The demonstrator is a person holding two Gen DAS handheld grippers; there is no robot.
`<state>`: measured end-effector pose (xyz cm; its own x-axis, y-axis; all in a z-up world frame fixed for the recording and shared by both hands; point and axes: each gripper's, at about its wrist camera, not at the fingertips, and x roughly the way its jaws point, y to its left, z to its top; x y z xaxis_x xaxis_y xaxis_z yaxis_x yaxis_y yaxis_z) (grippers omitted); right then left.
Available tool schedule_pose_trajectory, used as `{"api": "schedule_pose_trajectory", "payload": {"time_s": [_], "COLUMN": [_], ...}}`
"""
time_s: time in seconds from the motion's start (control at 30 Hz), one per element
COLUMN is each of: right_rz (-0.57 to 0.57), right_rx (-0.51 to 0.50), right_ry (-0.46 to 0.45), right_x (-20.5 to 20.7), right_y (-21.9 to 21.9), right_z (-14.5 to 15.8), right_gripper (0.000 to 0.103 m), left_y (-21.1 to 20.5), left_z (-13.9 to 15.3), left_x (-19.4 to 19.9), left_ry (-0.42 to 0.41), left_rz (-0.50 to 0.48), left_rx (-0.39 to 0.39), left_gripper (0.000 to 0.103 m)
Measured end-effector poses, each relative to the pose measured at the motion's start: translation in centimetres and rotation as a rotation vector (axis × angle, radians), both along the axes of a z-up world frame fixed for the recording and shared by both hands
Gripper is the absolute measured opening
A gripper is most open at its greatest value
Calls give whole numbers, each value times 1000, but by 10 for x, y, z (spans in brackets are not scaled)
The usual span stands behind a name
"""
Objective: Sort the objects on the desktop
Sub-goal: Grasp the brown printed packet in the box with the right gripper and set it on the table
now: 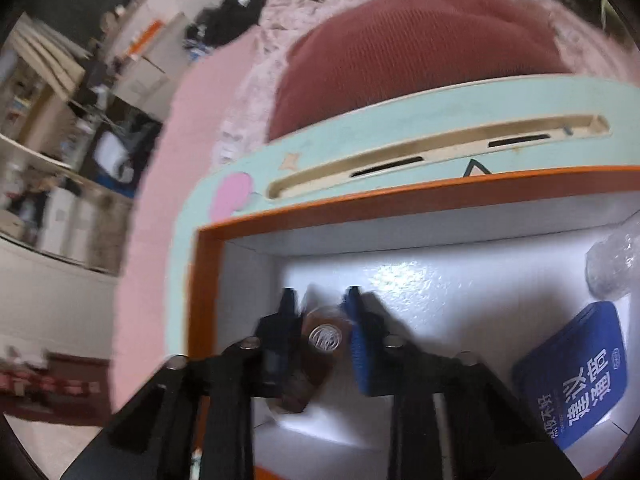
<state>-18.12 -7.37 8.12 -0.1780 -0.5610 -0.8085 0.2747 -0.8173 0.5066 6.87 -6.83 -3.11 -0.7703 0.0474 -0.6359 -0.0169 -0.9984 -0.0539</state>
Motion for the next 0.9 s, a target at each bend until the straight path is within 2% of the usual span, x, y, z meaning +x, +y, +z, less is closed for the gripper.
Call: {"api": "schedule_pose_trajectory", "payload": {"time_s": [0.23, 0.33, 0.47, 0.57, 0.63, 0.7, 0.77, 0.9], "right_rz": [40, 98, 152, 200, 180, 140, 122, 92], "right_rx": [-144, -155, -76, -127, -146, -140, -121, 31], "right_ry": [171, 230, 299, 272, 323, 412, 478, 672], "right_x": [38, 61, 87, 94, 100, 111, 120, 153], "right_y": [66, 73, 74, 76, 85, 100, 113, 146], "right_z": [60, 75, 66, 49, 47, 51, 53, 45], "right_gripper": [18, 18, 19, 21, 40, 49, 51, 60], "left_y": [0, 0, -1, -1, -1, -1, -1, -1], "left_z": [0, 0, 0, 0, 0, 1, 0, 0], "left_x": [0, 0, 0, 0, 0, 0, 0, 0], "left_ry": [1, 1, 0, 0, 1, 1, 1, 1], "left_rz": [1, 1, 0, 0, 0, -1, 0, 0], "left_rx": [1, 1, 1, 1, 2, 2, 2, 1], "left_gripper": [103, 103, 103, 103, 103, 103, 103, 103]}}
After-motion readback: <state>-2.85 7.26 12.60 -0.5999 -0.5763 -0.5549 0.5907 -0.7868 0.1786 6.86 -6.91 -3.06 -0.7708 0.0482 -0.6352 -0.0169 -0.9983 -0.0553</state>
